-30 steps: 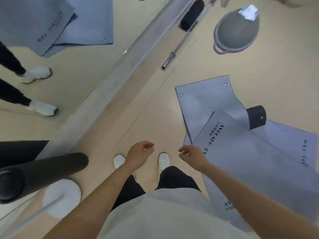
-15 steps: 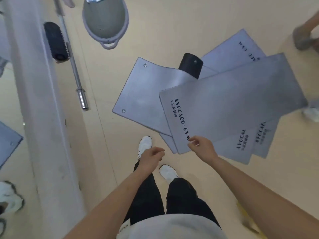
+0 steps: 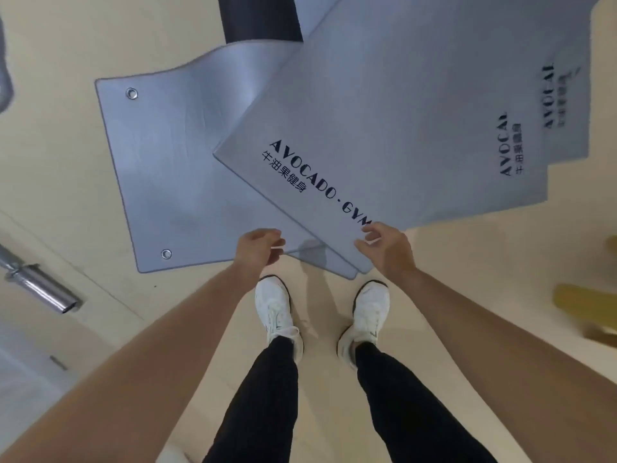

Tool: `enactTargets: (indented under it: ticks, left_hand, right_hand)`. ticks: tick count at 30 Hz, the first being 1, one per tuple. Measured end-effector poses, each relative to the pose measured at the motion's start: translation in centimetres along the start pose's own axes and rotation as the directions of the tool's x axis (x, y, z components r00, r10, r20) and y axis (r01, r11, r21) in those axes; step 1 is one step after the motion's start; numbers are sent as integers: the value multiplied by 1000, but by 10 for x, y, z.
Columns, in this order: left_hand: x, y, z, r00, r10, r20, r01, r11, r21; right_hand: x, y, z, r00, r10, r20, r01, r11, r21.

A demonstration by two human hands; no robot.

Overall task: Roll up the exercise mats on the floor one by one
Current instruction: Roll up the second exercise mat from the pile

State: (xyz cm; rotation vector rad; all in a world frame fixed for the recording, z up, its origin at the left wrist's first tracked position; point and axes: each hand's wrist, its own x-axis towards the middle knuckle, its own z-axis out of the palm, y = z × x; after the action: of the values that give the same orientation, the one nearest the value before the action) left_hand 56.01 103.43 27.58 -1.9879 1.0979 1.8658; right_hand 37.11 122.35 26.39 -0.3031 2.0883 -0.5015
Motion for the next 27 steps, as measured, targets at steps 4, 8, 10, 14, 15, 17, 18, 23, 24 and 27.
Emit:
enactTargets:
  ticks: [4, 8, 10, 14, 15, 17, 18, 23, 24, 27]
  left_hand:
    - [108, -25, 40, 997, -69, -18, 67, 994, -88]
    - [187, -57, 64, 989, -131, -65, 113, 965, -237]
    - [212, -69, 69, 986, -146, -85, 115, 949, -293]
    - [239, -73, 73, 984, -175, 31, 172, 896, -410]
    - [240, -72, 72, 983, -176, 61, 185, 882, -433]
    - [231, -72, 68, 978, -168, 122, 206, 866, -457]
    - [225, -72, 65, 976, -153, 153, 209, 853, -478]
    - [192, -61, 54, 961, -46, 273, 205, 780, -591]
    - [185, -55, 54, 957, -37, 288, 204, 790, -577]
    - [161, -36, 57, 947, -7, 320, 184, 832, -524]
  right_hand:
    - [84, 61, 63, 1000, -15, 25, 14, 999, 34]
    - [140, 109, 126, 998, -52, 27, 52, 999, 2]
    - [155, 125, 154, 995, -96, 14, 96, 995, -23]
    - [170, 139, 193, 992, -123, -8, 122, 987, -104]
    - [170, 140, 198, 992, -123, -27, 118, 983, -142]
    - [168, 139, 205, 990, -130, -59, 114, 968, -225]
    - [165, 139, 207, 988, -135, -78, 111, 961, -253]
    - [151, 136, 199, 960, -206, -189, 164, 963, -213]
    - [148, 136, 194, 954, -228, -193, 192, 963, -192]
    - [134, 135, 174, 936, -293, -193, 255, 946, -199]
